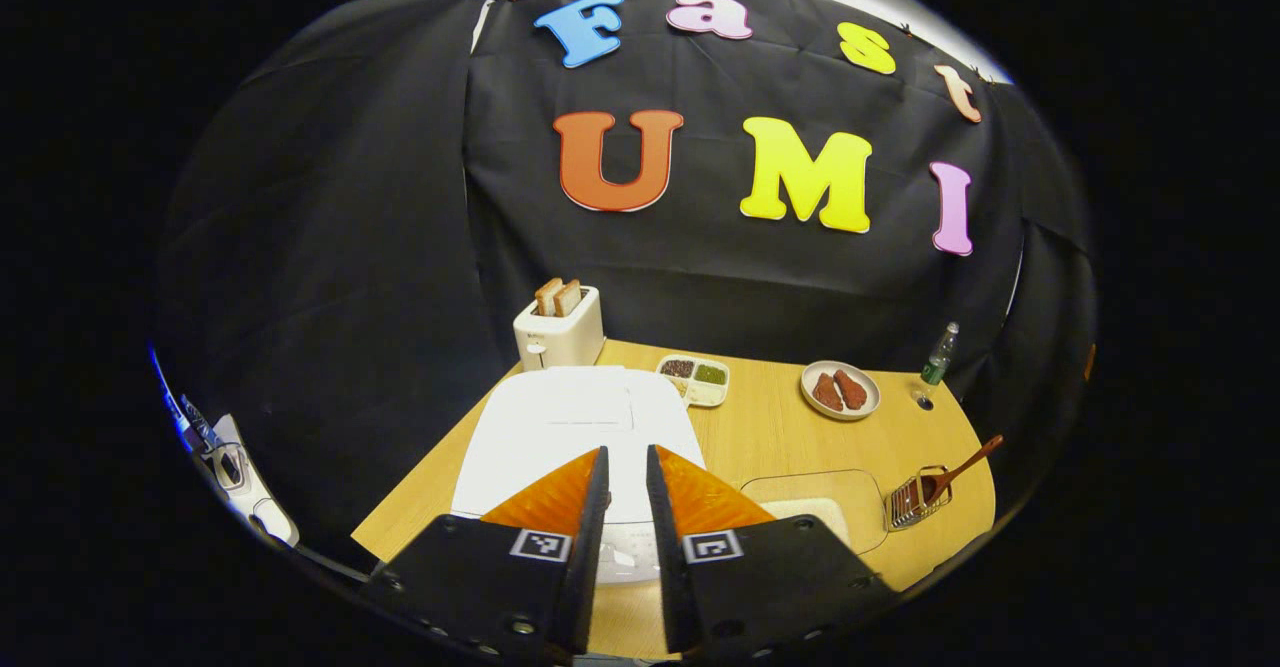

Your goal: Close the left gripper, press the button to open the rice cooker; take a wooden spoon from the chopstick holder with the right hand, scoop a spoonful of rice and pour it into the rice cooker, then put the wooden spoon back into the chopstick holder.

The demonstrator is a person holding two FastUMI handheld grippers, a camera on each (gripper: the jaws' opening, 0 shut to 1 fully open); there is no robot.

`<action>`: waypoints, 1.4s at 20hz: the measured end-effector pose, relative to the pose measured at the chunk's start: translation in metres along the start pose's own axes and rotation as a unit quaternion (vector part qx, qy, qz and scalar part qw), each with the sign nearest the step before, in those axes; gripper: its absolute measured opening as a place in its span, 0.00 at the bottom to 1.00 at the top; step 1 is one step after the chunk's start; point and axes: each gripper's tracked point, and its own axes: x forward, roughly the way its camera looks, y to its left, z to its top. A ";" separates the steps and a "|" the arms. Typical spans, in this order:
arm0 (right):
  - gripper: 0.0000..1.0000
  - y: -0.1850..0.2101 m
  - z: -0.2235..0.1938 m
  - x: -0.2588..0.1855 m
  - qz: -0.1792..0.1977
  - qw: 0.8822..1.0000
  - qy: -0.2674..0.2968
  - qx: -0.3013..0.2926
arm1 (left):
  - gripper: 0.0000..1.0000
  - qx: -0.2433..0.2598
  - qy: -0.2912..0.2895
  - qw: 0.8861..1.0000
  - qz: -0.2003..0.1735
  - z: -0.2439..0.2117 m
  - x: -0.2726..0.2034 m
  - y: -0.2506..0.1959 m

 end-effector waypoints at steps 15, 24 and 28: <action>1.00 -0.048 -0.037 0.004 -0.083 0.995 0.064 0.003 | 0.01 -0.086 0.104 0.991 -0.021 -0.055 0.068 0.020; 1.00 -0.056 -0.027 0.005 -0.109 0.992 0.056 0.019 | 0.00 -0.162 0.114 0.980 -0.036 -0.065 0.068 0.020; 1.00 -0.066 -0.020 0.003 -0.118 0.992 0.048 0.018 | 0.01 -0.181 0.040 0.982 -0.044 -0.016 0.057 0.019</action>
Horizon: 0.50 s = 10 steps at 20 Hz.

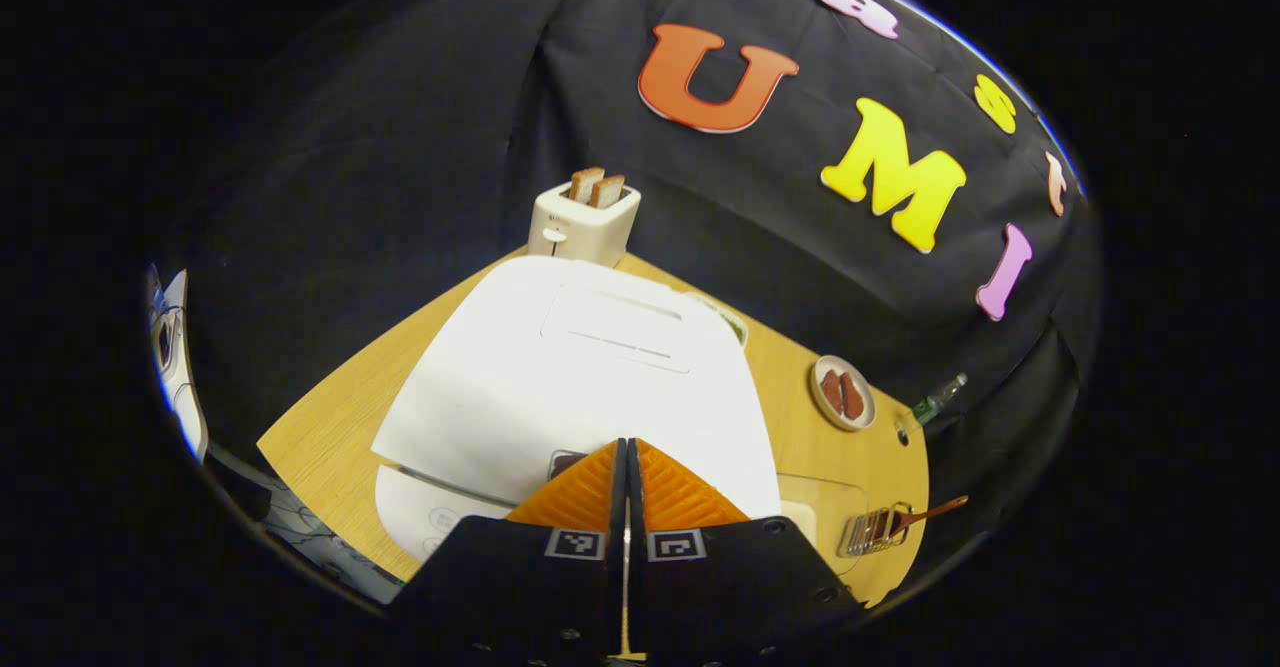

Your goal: Close the left gripper, press the button to open the rice cooker; take a wooden spoon from the chopstick holder with the right hand, scoop a spoonful of rice and pour it into the rice cooker, then put the wooden spoon back into the chopstick holder.

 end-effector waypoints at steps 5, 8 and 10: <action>1.00 -0.036 0.009 -0.003 -0.025 0.999 -0.016 -0.024 | 0.13 0.063 -0.112 0.992 -0.010 0.080 -0.018 -0.027; 1.00 -0.054 0.013 -0.009 -0.038 0.999 -0.021 -0.025 | 0.18 0.089 -0.171 0.981 -0.014 0.119 -0.035 -0.044; 1.00 -0.056 0.014 -0.015 -0.031 0.999 -0.024 -0.023 | 0.18 0.112 -0.202 0.972 -0.033 0.129 -0.052 -0.062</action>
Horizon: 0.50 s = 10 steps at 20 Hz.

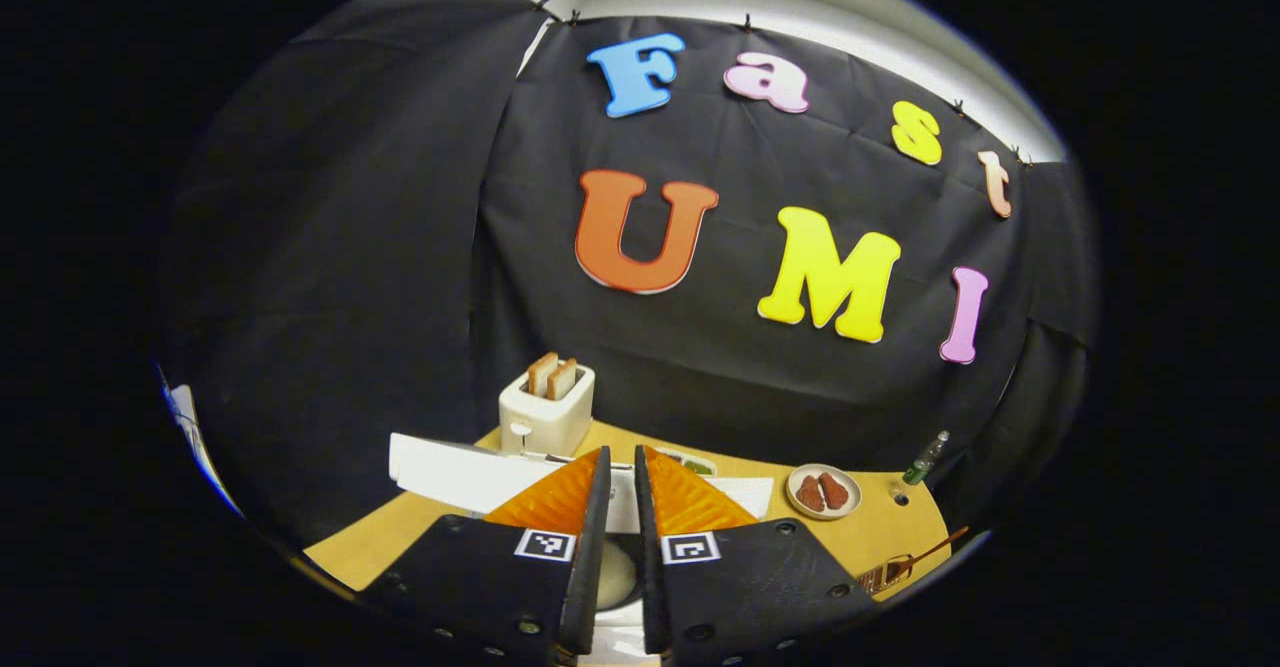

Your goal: Close the left gripper, press the button to open the rice cooker; take a wooden spoon from the chopstick holder with the right hand, scoop a spoonful of rice and pour it into the rice cooker, then put the wooden spoon back into the chopstick holder.

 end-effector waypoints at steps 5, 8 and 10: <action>1.00 -0.011 -0.011 -0.005 0.013 1.000 0.005 0.012 | 0.76 0.017 -0.036 0.999 0.006 0.009 -0.043 -0.024; 1.00 -0.010 -0.022 -0.005 0.032 0.999 0.020 0.017 | 0.94 0.023 -0.047 0.999 0.005 0.008 -0.071 -0.044; 1.00 -0.013 -0.027 -0.003 0.041 0.999 0.023 0.017 | 0.94 0.021 -0.048 0.999 0.005 0.005 -0.088 -0.058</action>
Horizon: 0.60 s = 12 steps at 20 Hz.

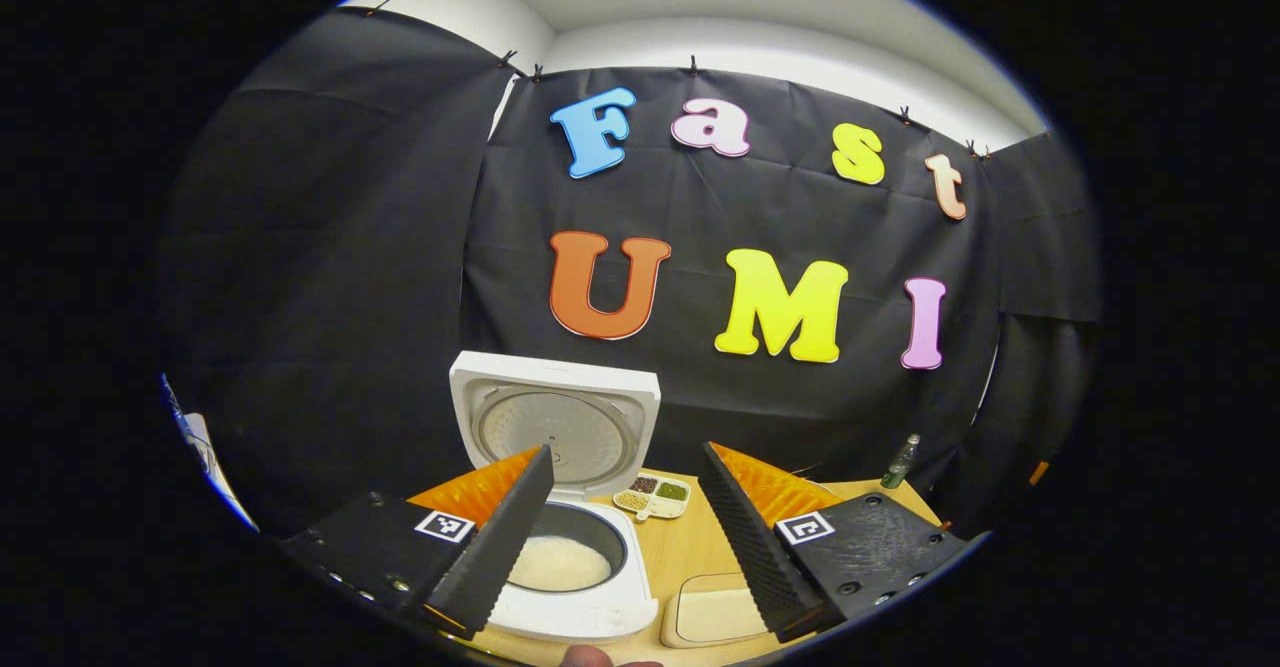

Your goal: Close the left gripper, press the button to open the rice cooker; take a wooden spoon from the chopstick holder with the right hand, scoop a spoonful of rice and pour it into the rice cooker, then put the wooden spoon back into the chopstick holder.

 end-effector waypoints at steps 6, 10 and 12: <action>1.00 -0.007 -0.042 0.014 0.032 0.998 0.041 0.023 | 0.94 0.021 0.001 1.000 -0.014 -0.006 -0.040 -0.043; 1.00 -0.015 -0.079 0.044 0.036 0.996 0.069 0.037 | 0.94 0.026 -0.009 0.999 -0.017 0.004 -0.051 -0.067; 1.00 -0.019 -0.103 0.062 0.037 0.994 0.091 0.049 | 0.94 0.022 -0.014 1.000 -0.018 0.010 -0.055 -0.078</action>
